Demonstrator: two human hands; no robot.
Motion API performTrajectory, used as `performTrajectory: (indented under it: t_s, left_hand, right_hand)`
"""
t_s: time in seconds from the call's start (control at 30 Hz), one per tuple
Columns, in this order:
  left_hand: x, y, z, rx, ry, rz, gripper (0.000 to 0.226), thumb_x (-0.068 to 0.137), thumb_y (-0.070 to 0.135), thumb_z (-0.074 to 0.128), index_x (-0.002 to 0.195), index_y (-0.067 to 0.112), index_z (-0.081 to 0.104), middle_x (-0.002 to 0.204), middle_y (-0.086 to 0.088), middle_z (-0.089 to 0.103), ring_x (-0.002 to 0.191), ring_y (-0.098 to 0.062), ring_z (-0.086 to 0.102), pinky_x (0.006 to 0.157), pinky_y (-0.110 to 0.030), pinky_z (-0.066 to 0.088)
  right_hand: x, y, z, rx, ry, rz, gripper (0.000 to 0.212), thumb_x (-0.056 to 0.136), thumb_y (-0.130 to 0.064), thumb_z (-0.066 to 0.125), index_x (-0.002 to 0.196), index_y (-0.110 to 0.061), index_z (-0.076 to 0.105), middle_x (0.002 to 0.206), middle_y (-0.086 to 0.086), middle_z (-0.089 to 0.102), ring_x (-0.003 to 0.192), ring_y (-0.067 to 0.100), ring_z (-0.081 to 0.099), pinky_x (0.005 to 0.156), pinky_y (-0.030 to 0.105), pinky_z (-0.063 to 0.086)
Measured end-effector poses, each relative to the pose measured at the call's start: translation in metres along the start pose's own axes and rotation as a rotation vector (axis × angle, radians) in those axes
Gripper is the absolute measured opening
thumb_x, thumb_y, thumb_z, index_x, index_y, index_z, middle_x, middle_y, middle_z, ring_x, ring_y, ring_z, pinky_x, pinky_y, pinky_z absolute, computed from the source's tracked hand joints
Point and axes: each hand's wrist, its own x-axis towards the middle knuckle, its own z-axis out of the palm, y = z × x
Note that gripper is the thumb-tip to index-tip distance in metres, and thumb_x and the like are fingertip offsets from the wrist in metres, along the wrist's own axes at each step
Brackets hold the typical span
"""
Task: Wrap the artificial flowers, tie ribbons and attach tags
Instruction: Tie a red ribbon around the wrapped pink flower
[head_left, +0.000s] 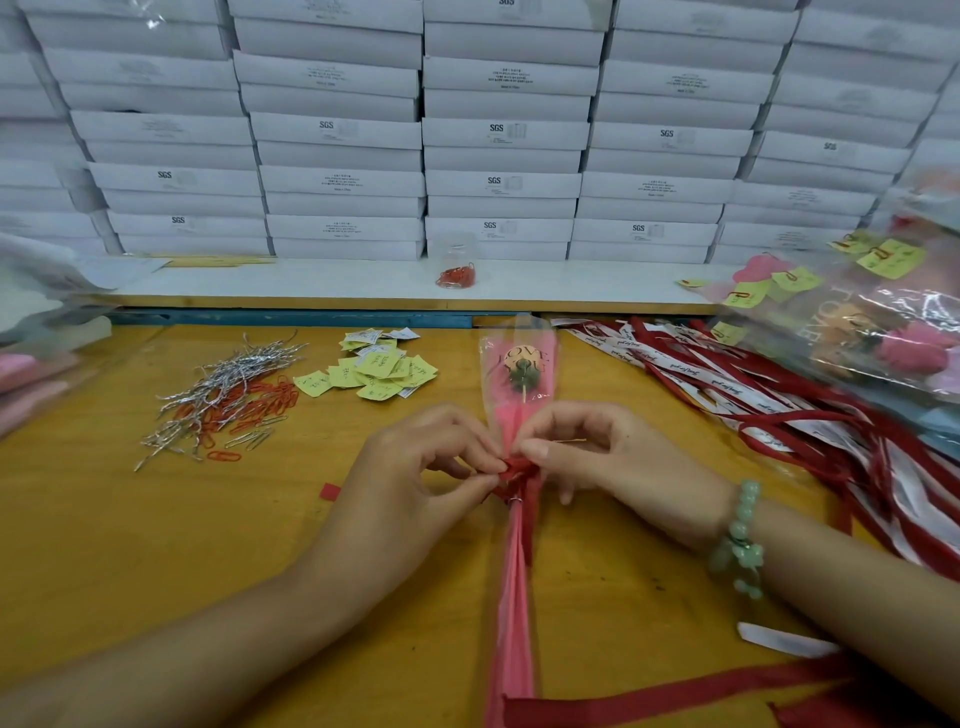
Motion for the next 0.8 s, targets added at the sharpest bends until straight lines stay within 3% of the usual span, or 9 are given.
performTrajectory:
  t_s: [0.13, 0.3, 0.47, 0.6, 0.8]
  left_hand:
    - [-0.001, 0.000, 0.000, 0.045, -0.015, -0.014, 0.017, 0.074, 0.003, 0.079, 0.073, 0.019, 0.074, 0.089, 0.010, 0.068, 0.087, -0.009, 0.064, 0.072, -0.027, 0.051]
    - [-0.001, -0.001, 0.001, 0.090, -0.034, -0.025, 0.012, 0.073, 0.005, 0.081, 0.071, 0.016, 0.075, 0.093, 0.014, 0.066, 0.090, -0.006, 0.064, 0.076, -0.027, 0.051]
    - [-0.003, -0.002, 0.002, 0.095, -0.079, -0.022, 0.014, 0.077, 0.003, 0.078, 0.070, 0.014, 0.072, 0.097, 0.015, 0.065, 0.096, -0.006, 0.063, 0.078, -0.026, 0.054]
    - [-0.004, -0.002, 0.003, 0.136, -0.130, -0.047, 0.015, 0.078, 0.010, 0.075, 0.068, 0.018, 0.068, 0.103, 0.021, 0.062, 0.106, -0.002, 0.059, 0.088, -0.031, 0.052]
    - [-0.004, -0.004, 0.000, 0.182, -0.212, -0.062, 0.017, 0.077, 0.013, 0.074, 0.066, 0.020, 0.062, 0.108, 0.024, 0.059, 0.113, 0.001, 0.052, 0.098, -0.029, 0.045]
  right_hand:
    - [0.001, 0.002, -0.003, -0.010, 0.037, 0.049, 0.003, 0.087, -0.007, 0.065, 0.090, -0.005, 0.064, 0.071, 0.002, 0.064, 0.058, 0.005, 0.059, 0.046, 0.017, 0.044]
    - [0.003, 0.002, -0.009, -0.057, 0.088, 0.124, 0.010, 0.084, 0.000, 0.069, 0.089, -0.005, 0.062, 0.062, 0.003, 0.060, 0.049, 0.005, 0.056, 0.036, 0.016, 0.038]
    - [0.004, 0.002, -0.013, -0.135, 0.123, 0.202, 0.013, 0.084, 0.003, 0.066, 0.091, -0.005, 0.059, 0.059, 0.003, 0.059, 0.046, 0.007, 0.052, 0.033, 0.015, 0.034]
    - [0.004, 0.000, -0.017, -0.164, 0.121, 0.282, 0.013, 0.085, 0.004, 0.063, 0.092, -0.006, 0.060, 0.058, 0.002, 0.062, 0.047, 0.008, 0.054, 0.033, 0.015, 0.032]
    - [0.005, 0.000, -0.020, -0.209, 0.102, 0.324, 0.013, 0.085, 0.004, 0.060, 0.094, -0.005, 0.061, 0.053, 0.000, 0.058, 0.034, 0.006, 0.038, 0.032, 0.015, 0.030]
